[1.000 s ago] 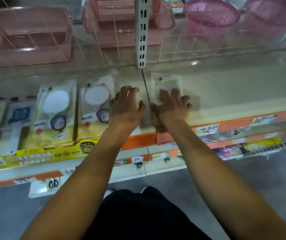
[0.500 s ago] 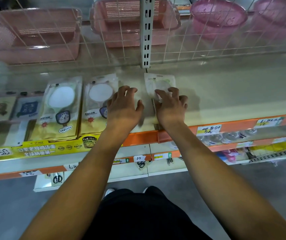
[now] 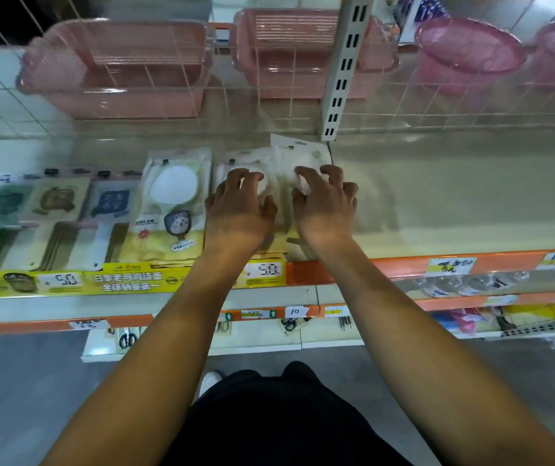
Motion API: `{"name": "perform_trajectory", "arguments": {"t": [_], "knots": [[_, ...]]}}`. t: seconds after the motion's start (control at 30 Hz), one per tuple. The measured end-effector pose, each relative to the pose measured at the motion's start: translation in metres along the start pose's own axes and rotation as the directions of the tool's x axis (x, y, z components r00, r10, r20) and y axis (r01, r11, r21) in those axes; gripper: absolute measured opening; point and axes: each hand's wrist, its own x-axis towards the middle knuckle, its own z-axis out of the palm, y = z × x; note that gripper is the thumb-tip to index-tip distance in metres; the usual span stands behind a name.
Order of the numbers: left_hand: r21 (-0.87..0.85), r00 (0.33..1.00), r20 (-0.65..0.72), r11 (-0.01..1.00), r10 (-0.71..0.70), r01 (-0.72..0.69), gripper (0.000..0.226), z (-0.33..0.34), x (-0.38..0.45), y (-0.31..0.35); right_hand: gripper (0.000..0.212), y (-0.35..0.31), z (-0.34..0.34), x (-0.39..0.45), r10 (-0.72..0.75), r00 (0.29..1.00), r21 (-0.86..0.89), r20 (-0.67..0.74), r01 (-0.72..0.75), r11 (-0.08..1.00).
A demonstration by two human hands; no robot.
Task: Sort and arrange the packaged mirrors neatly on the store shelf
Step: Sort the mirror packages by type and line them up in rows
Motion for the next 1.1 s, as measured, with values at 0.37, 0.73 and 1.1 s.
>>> {"name": "perform_trajectory", "arguments": {"t": [0.37, 0.73, 1.1], "knots": [[0.003, 0.999, 0.000, 0.999, -0.035, 0.035, 0.041, -0.040, 0.005, -0.086, 0.039, -0.087, 0.038, -0.016, 0.041, 0.997, -0.064, 0.062, -0.037, 0.997], [-0.012, 0.994, 0.087, 0.997, 0.074, -0.073, 0.044, -0.047, 0.000, -0.127, 0.046, -0.104, 0.059, -0.039, 0.106, 0.993, -0.182, 0.048, -0.096, 0.979], [0.015, 0.990, 0.091, 0.994, 0.104, -0.106, 0.050, -0.051, -0.020, -0.141, 0.050, -0.094, 0.073, -0.058, 0.044, 0.999, -0.159, 0.023, -0.040, 0.986]]}}
